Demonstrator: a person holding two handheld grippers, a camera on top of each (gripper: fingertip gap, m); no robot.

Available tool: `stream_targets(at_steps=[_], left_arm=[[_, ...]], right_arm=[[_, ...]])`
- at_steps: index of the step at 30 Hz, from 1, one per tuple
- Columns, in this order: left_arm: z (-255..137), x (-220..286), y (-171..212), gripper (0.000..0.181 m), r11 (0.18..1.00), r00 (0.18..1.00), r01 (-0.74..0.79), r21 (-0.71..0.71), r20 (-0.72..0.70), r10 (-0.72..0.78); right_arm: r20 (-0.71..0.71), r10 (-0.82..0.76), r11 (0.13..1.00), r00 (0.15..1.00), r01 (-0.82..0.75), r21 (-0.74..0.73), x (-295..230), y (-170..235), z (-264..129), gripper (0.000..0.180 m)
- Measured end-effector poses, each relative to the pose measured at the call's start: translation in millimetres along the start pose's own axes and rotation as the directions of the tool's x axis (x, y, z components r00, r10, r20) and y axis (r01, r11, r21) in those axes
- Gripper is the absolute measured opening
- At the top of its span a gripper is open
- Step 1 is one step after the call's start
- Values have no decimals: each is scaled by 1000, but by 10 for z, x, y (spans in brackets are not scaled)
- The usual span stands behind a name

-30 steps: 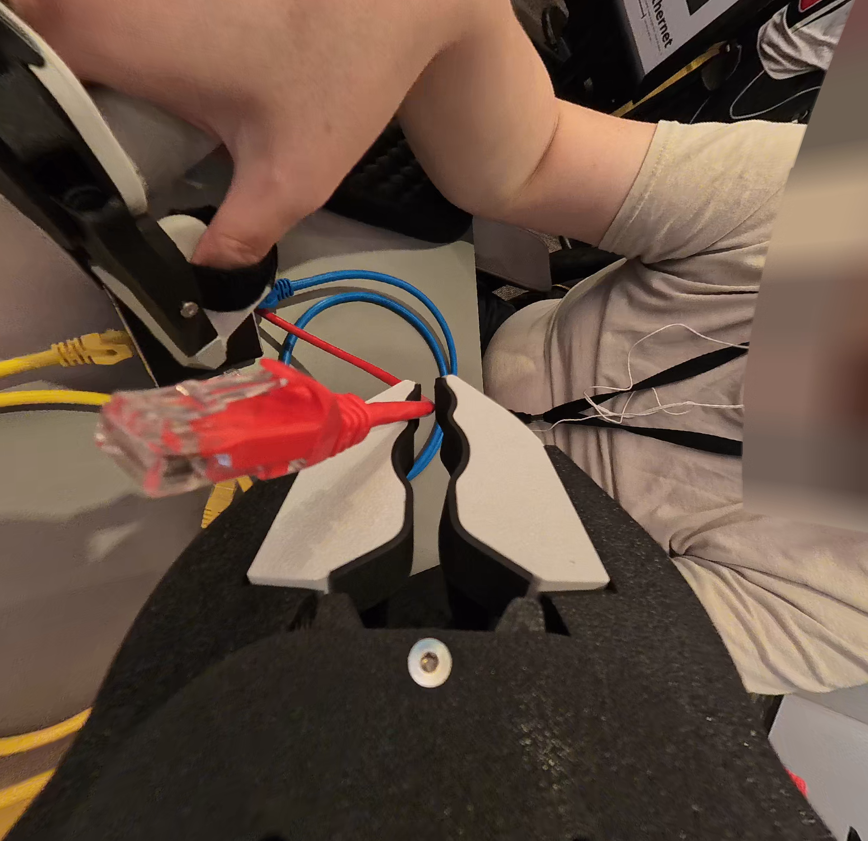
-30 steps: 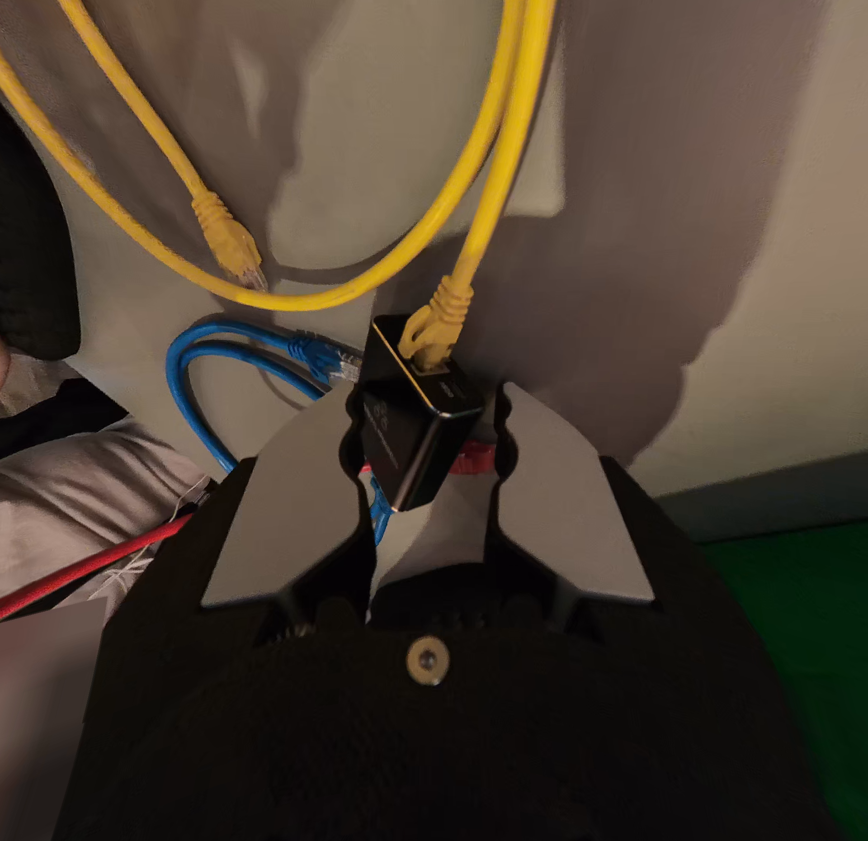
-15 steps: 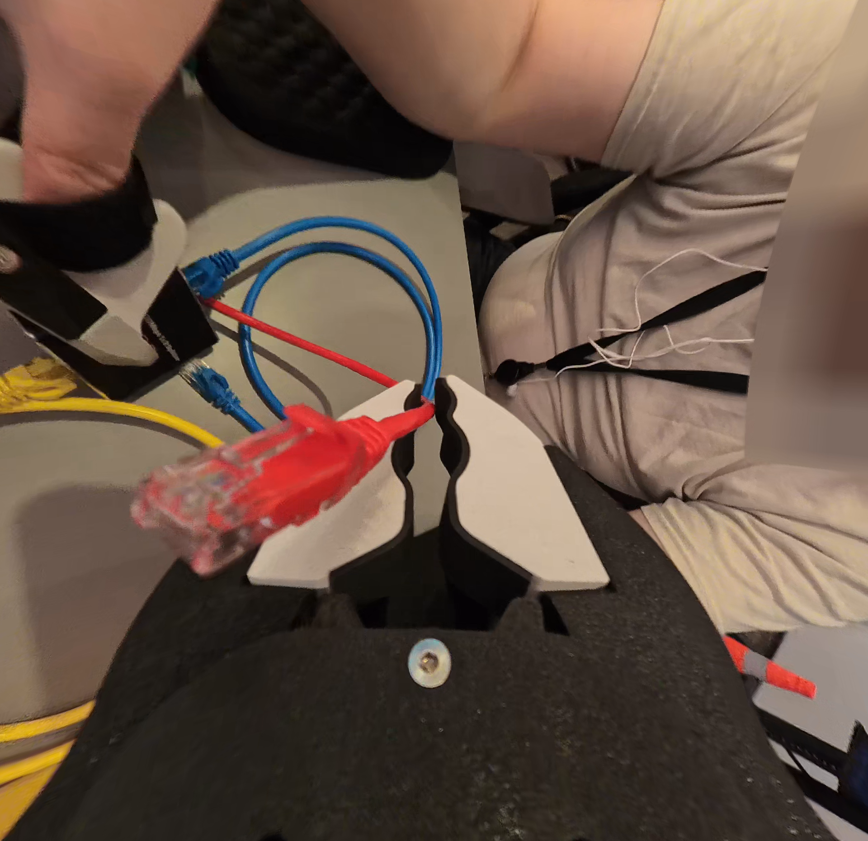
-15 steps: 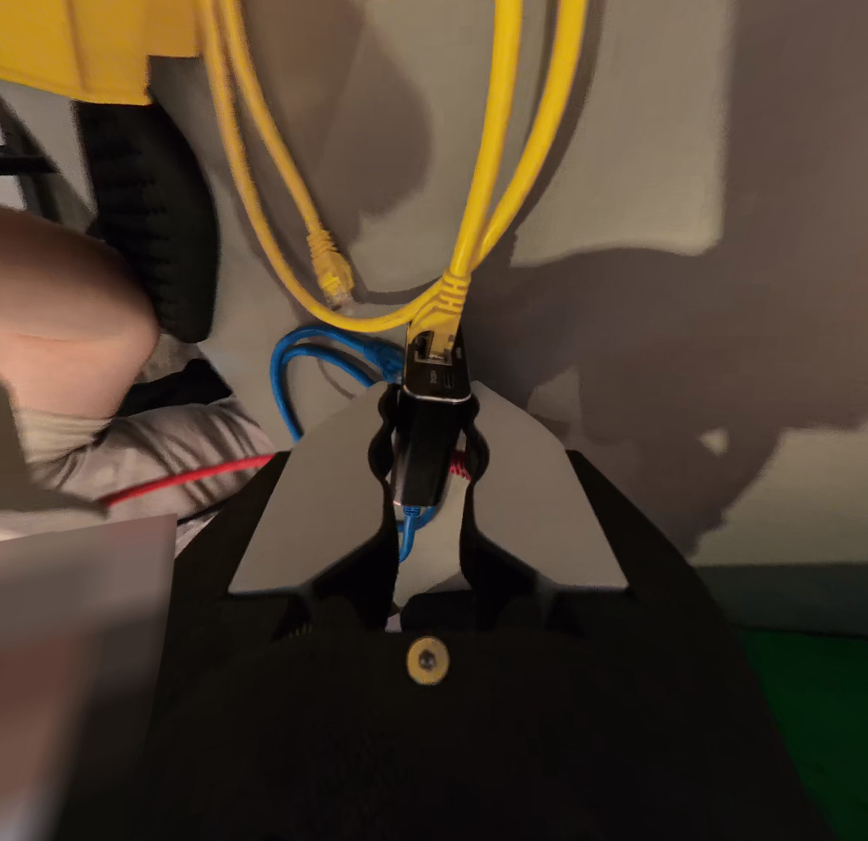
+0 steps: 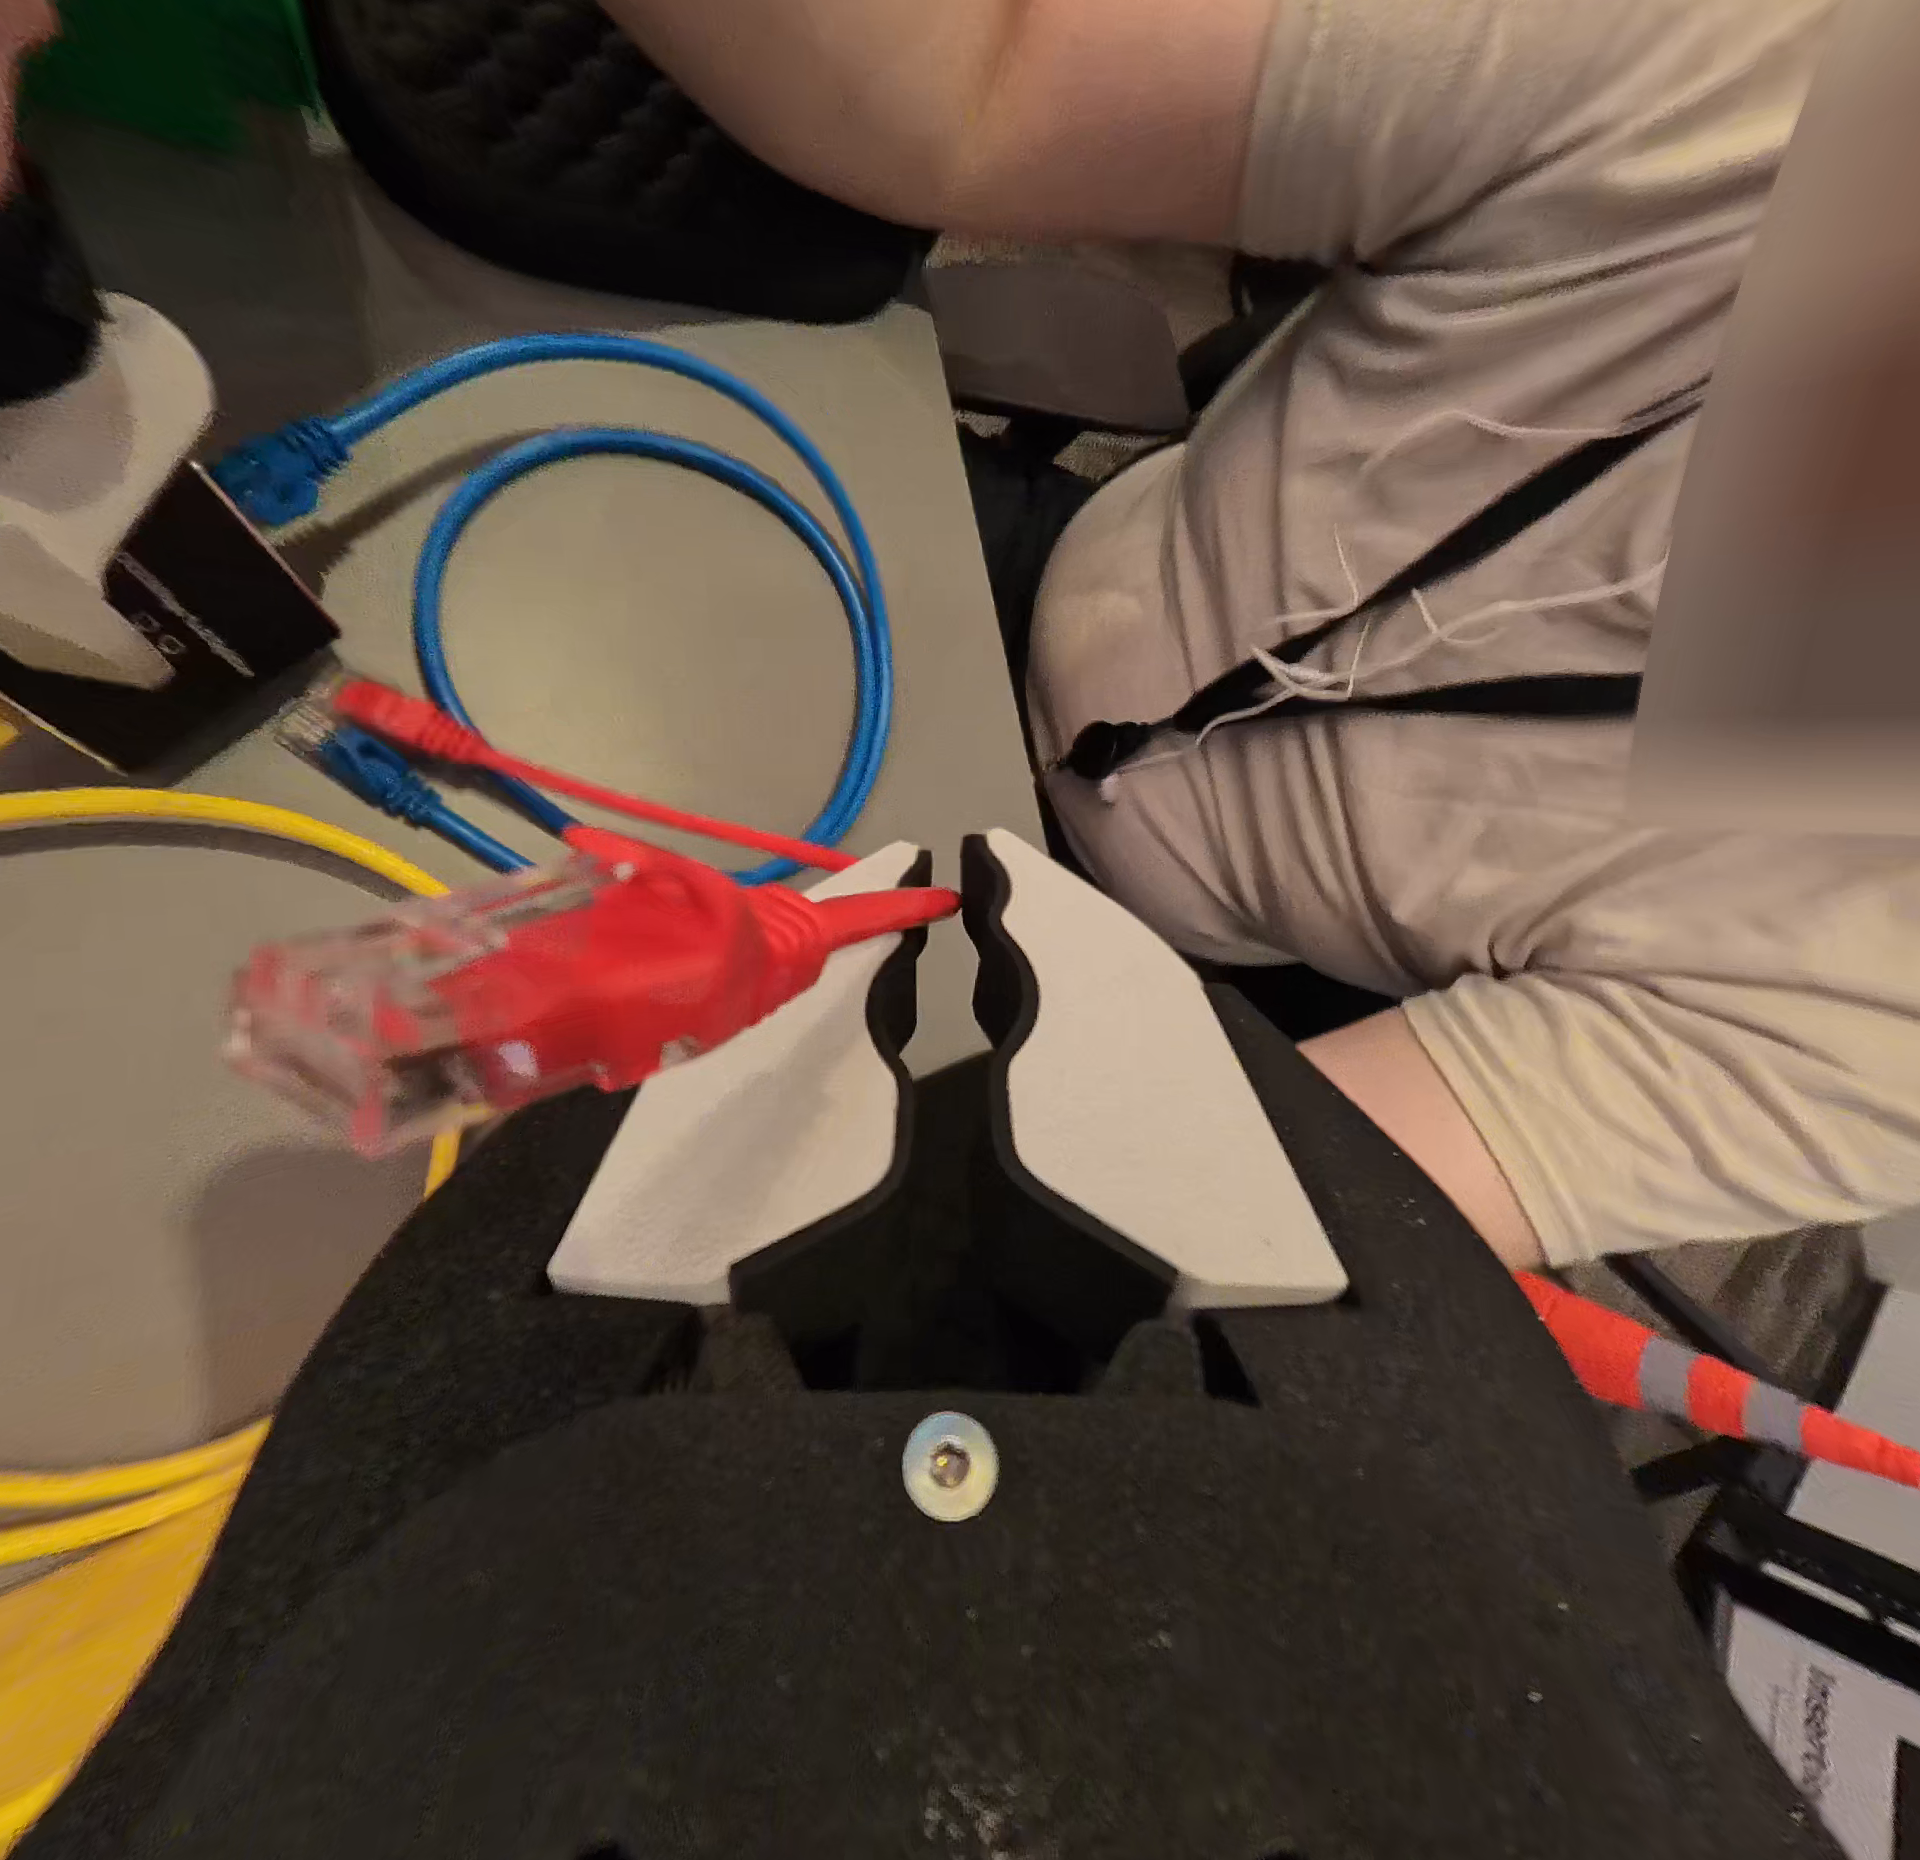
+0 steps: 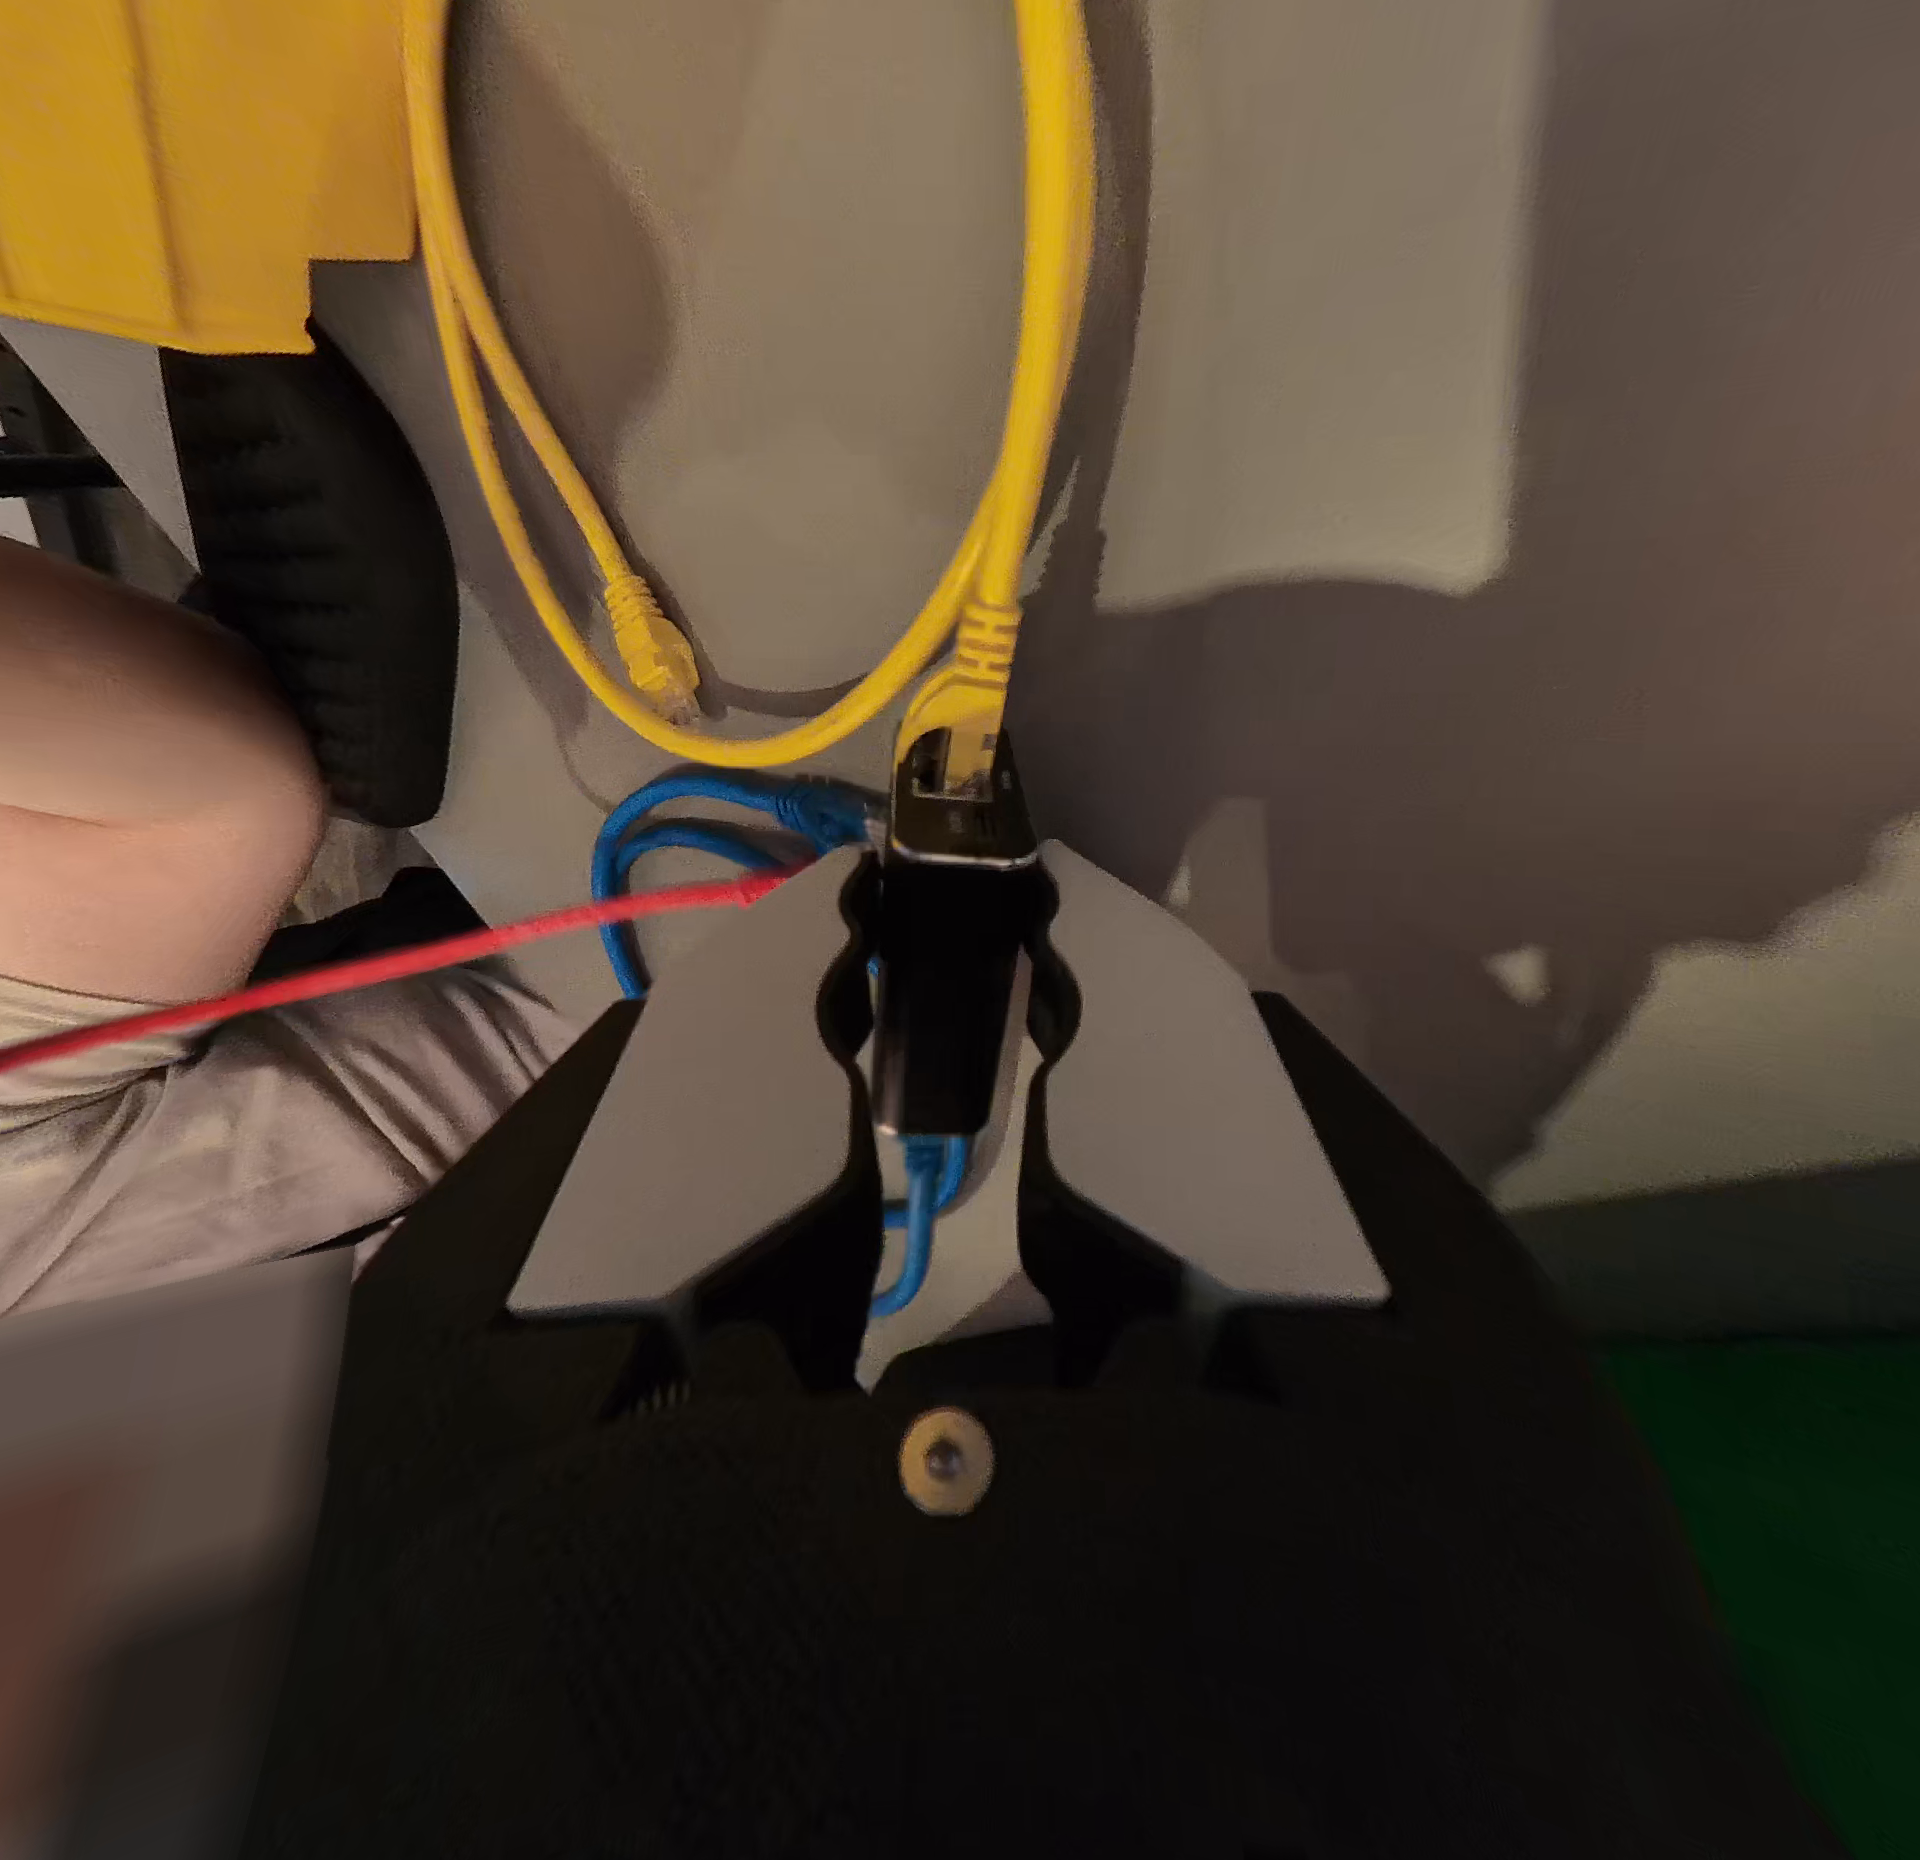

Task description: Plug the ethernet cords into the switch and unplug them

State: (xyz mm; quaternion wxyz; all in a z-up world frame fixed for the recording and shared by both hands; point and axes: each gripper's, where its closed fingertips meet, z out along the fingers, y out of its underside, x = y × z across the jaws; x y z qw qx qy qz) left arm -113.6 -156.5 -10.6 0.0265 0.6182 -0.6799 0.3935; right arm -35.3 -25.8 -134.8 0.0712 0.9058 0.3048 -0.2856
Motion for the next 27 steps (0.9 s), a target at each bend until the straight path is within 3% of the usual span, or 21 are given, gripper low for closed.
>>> stream_targets(at_steps=[3,5,8,12,16,19,22,25,27], left_arm=[[-32,69,94,5,998,997,-56,-29,45,57],[-89,174,-22,5,994,995,-103,38,25,102],[-224,250,-222,5,976,988,-153,158,45,147],[-422,210,-451,5,945,986,-142,295,122,110],[-567,155,-619,5,909,969,-185,373,223,106],[-684,39,-731,5,882,943,-212,420,323,73],[-801,6,-853,5,840,923,-260,476,379,71],[-839,-46,-881,5,833,899,-285,475,434,60],[-824,-86,-879,5,843,879,-299,447,473,61]], right_arm=[[43,23,999,999,-25,43,-24,-80,-11,26],[-33,59,998,998,-58,32,104,-69,38,28],[-35,71,997,997,-72,-20,108,10,105,32],[-94,66,998,993,-67,-1,189,-4,38,39],[-183,52,990,982,-27,136,197,-119,-279,46],[-279,42,944,959,53,325,116,-253,-741,49],[-337,-50,805,940,237,544,-199,-422,-1302,48],[-374,-270,471,887,461,752,-857,-547,-1859,52],[-379,-416,242,827,502,830,-1292,-457,-2035,68]])
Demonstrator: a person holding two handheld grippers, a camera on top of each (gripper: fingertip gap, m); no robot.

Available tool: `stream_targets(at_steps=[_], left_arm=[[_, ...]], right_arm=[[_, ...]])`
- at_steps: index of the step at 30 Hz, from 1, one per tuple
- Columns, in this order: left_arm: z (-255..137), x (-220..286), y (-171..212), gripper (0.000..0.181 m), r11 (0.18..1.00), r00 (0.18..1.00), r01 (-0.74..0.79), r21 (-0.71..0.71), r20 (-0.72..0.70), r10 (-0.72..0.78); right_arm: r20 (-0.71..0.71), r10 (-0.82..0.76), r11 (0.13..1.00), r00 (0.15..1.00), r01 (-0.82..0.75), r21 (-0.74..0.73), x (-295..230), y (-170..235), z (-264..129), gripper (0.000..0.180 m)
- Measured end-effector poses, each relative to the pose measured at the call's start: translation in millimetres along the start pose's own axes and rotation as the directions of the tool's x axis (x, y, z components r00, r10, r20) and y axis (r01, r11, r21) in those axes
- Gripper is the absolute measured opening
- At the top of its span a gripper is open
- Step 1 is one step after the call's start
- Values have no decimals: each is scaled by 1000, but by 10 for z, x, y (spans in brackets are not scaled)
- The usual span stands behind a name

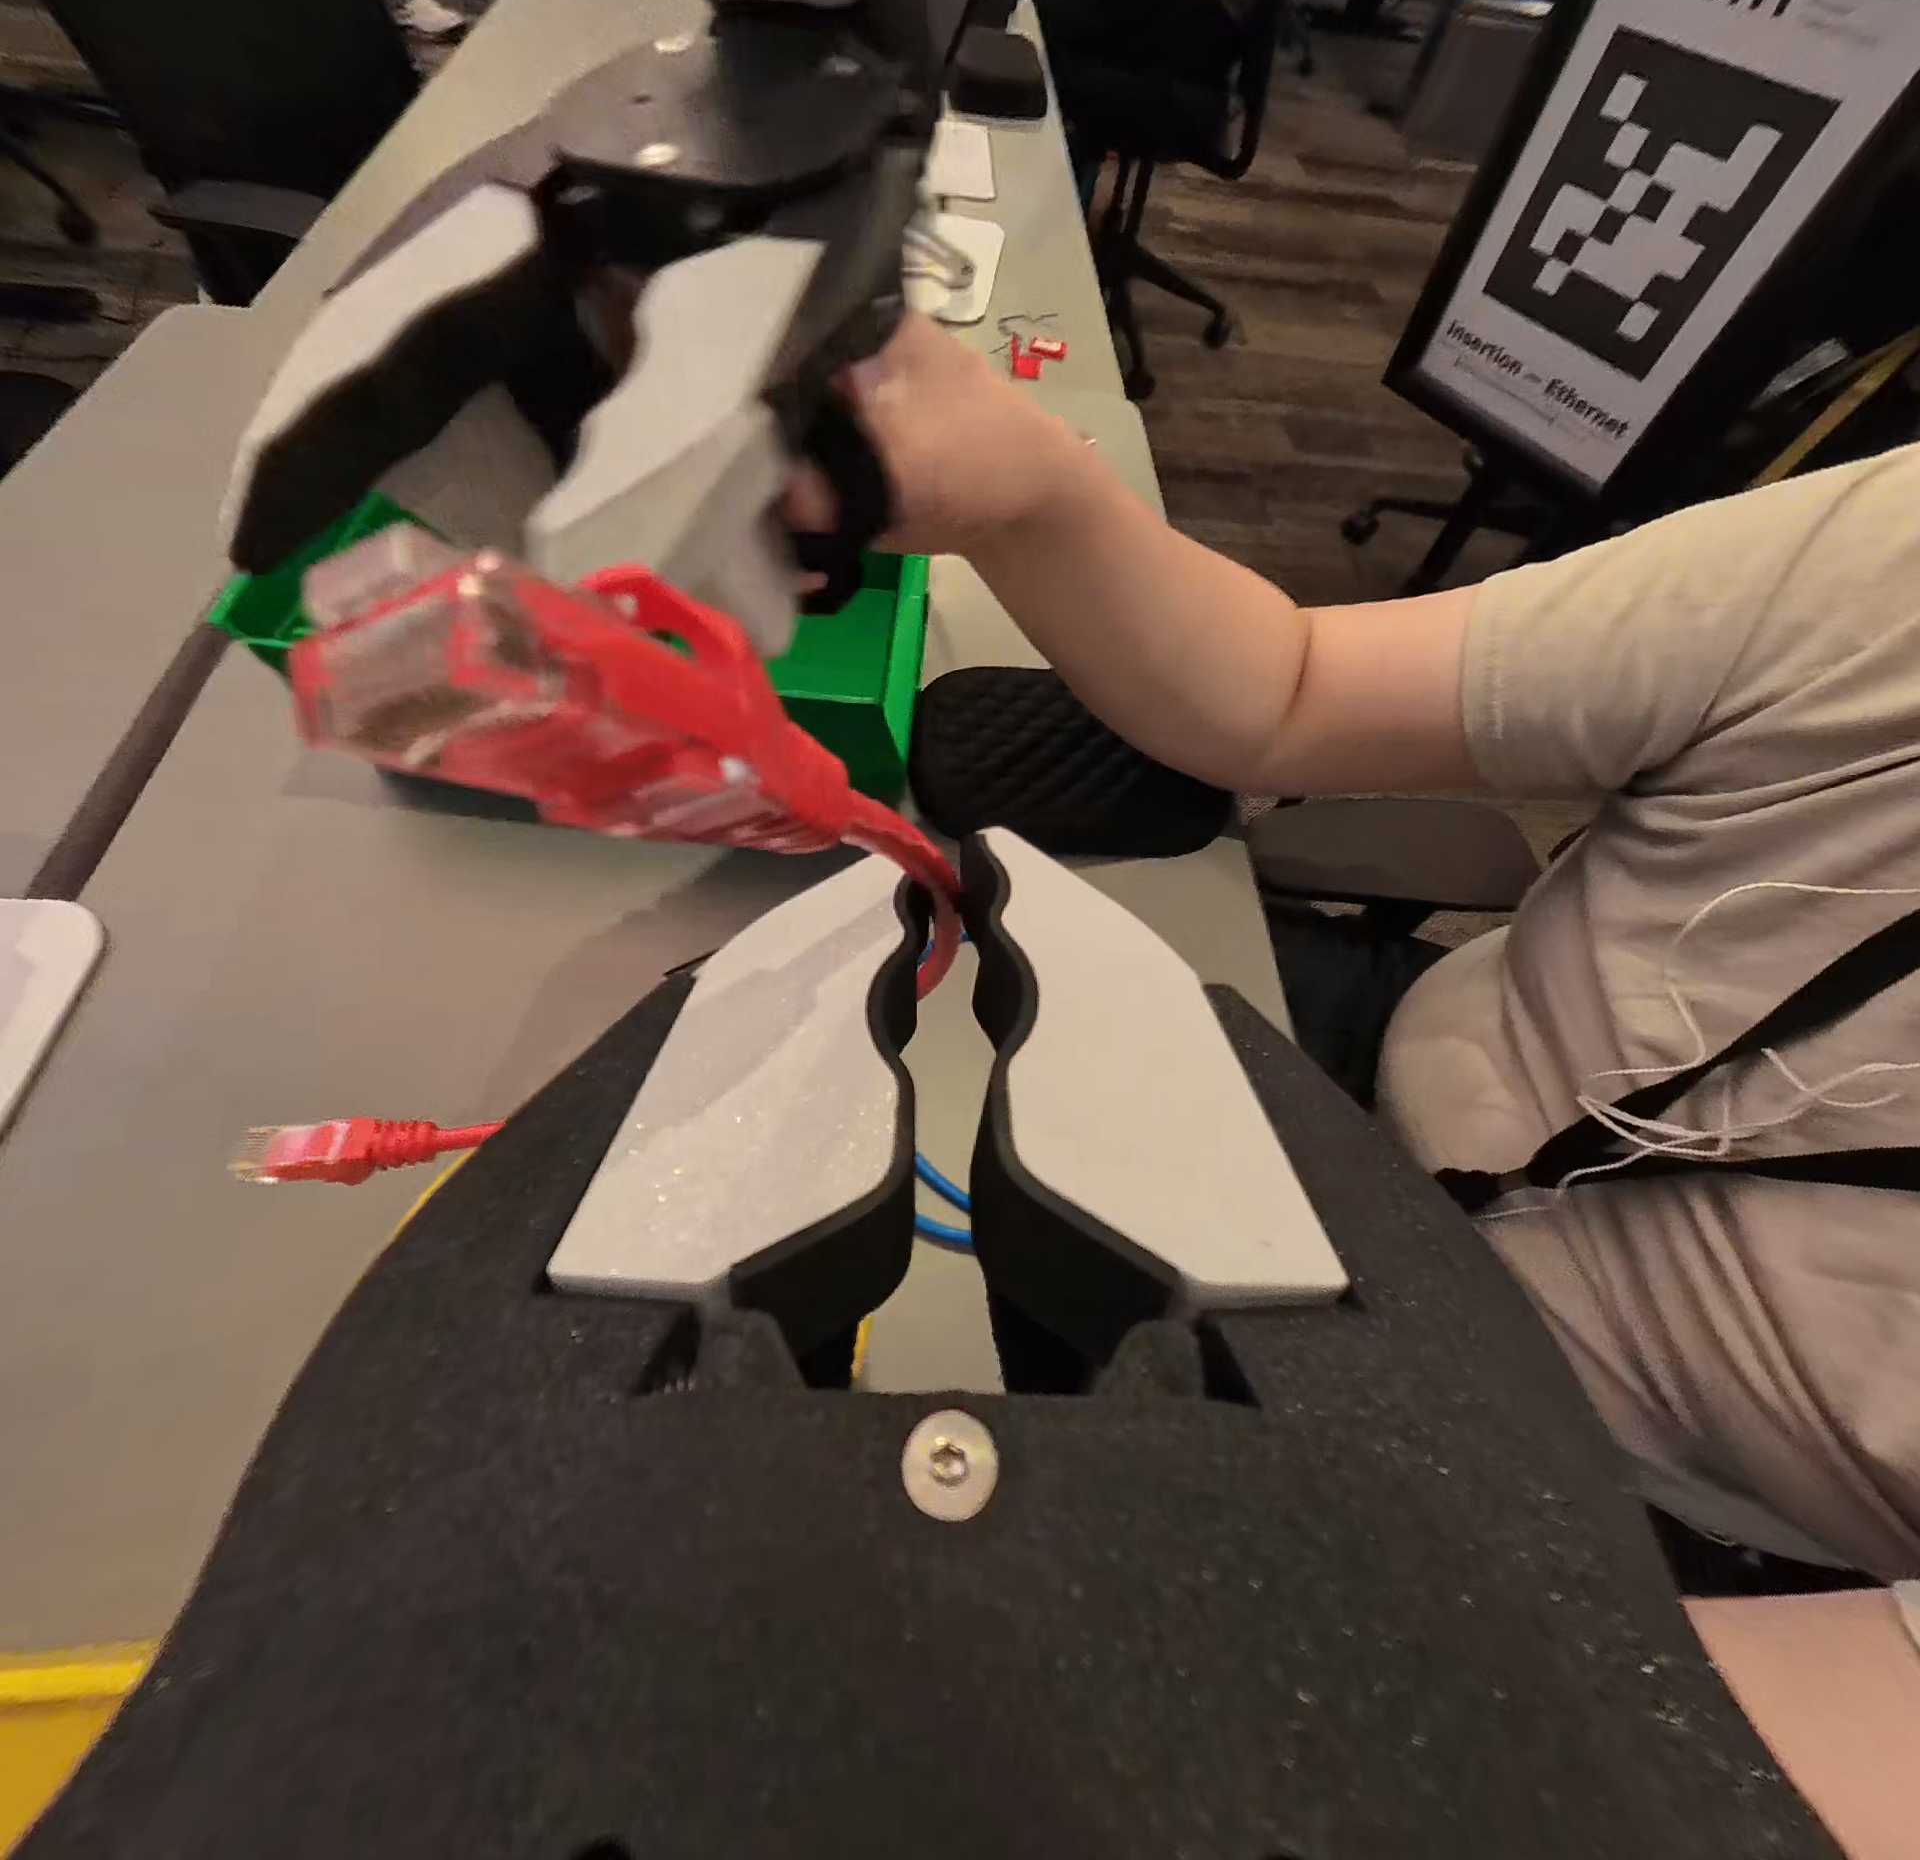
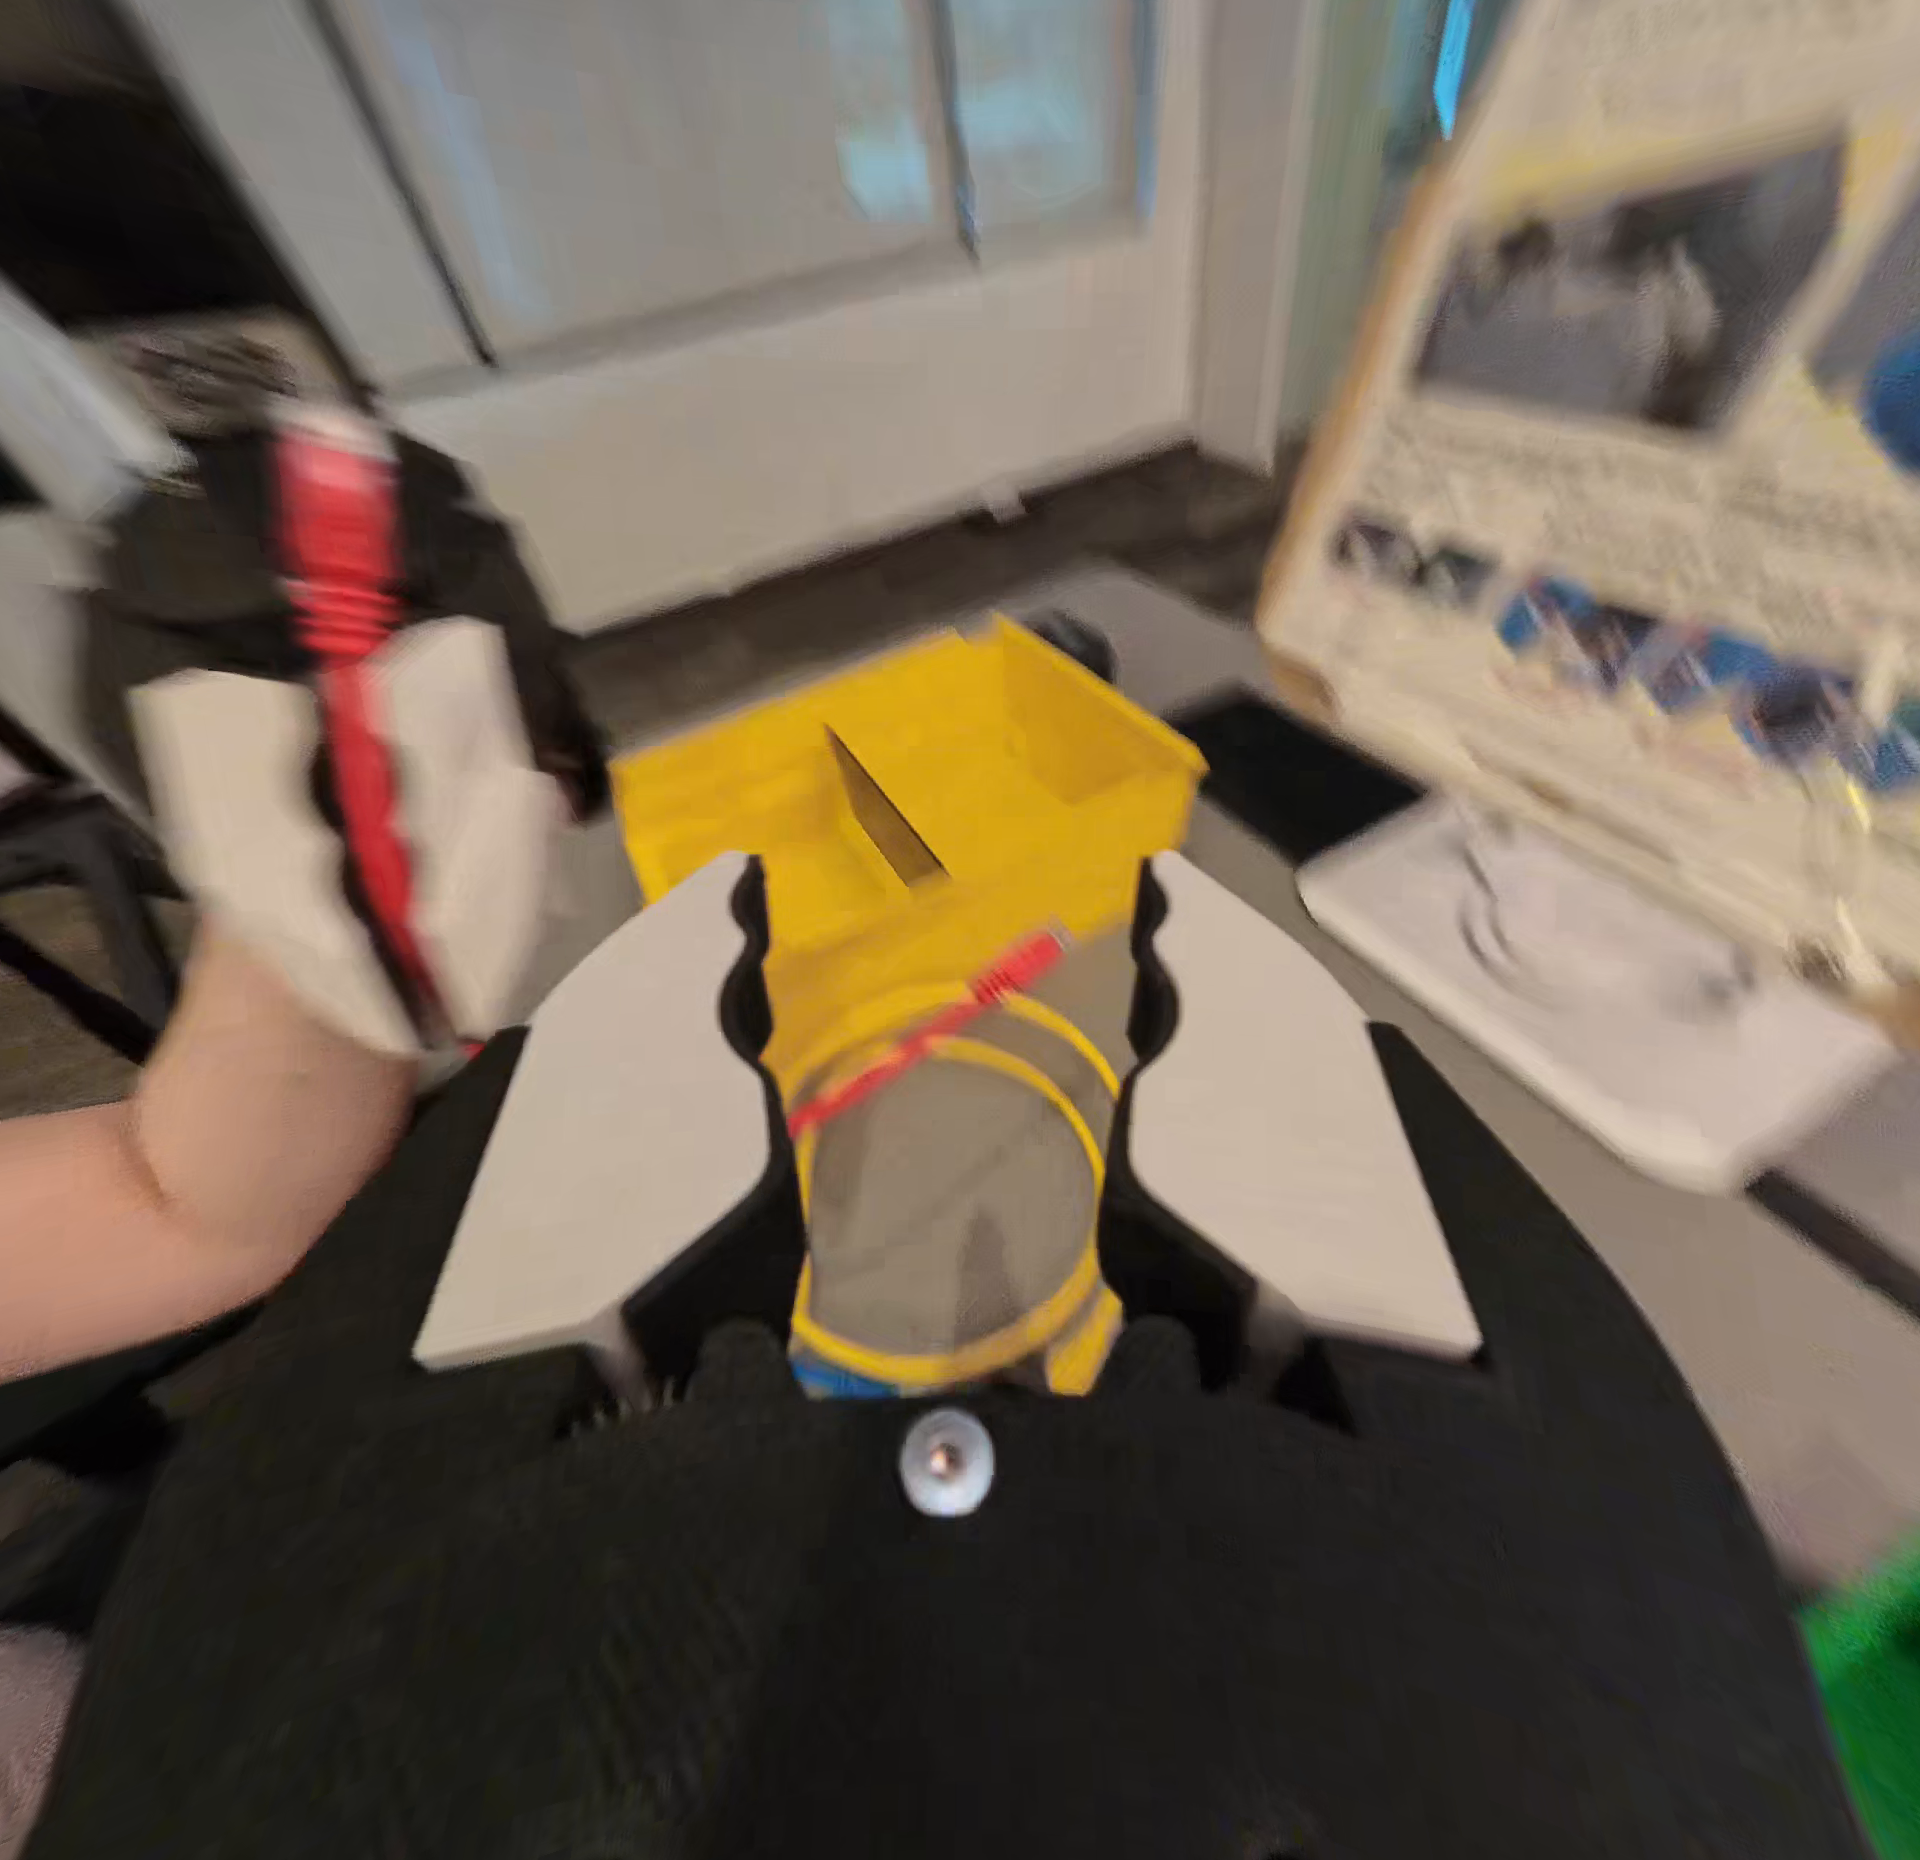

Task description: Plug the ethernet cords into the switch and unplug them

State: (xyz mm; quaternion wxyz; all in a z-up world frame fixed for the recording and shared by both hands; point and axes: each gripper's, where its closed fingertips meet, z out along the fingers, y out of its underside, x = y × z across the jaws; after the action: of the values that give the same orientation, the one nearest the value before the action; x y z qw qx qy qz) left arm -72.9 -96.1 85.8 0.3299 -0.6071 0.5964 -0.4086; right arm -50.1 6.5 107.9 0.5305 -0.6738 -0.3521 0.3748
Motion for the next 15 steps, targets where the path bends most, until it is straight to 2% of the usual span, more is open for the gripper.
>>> stream_targets(at_steps=[2,3,5,8,9,10,11,12,14,15], left_arm=[[30,-61,8,5,999,998,-36,-17,60,37],[46,-83,7,5,998,995,-53,-21,81,55],[84,-114,14,5,997,992,-67,-36,106,71],[140,-154,26,5,996,988,-78,-54,130,84],[158,-161,33,5,995,987,-79,-60,133,87],[171,-174,45,5,995,987,-77,-67,140,85],[174,-191,53,6,995,985,-74,-71,148,83],[160,-189,58,8,996,986,-65,-66,147,75],[51,-187,82,45,998,988,-25,-65,150,35],[-42,-188,77,57,999,988,-1,-46,154,8]], right_arm=[[113,-91,980,989,68,188,-316,-215,-56,71],[167,-120,968,979,78,237,-458,-275,-72,71],[280,-123,965,952,49,259,-703,-302,-67,65],[336,-53,986,940,-4,166,-825,-164,84,64],[353,-51,989,934,-1,147,-853,-121,114,50],[387,-72,989,919,14,149,-902,-96,110,18],[417,-83,987,905,18,158,-944,-92,96,7],[418,-92,987,904,27,161,-947,-87,97,7],[387,-161,981,908,103,166,-940,-64,90,6],[348,-218,970,912,162,184,-927,-72,82,6]])
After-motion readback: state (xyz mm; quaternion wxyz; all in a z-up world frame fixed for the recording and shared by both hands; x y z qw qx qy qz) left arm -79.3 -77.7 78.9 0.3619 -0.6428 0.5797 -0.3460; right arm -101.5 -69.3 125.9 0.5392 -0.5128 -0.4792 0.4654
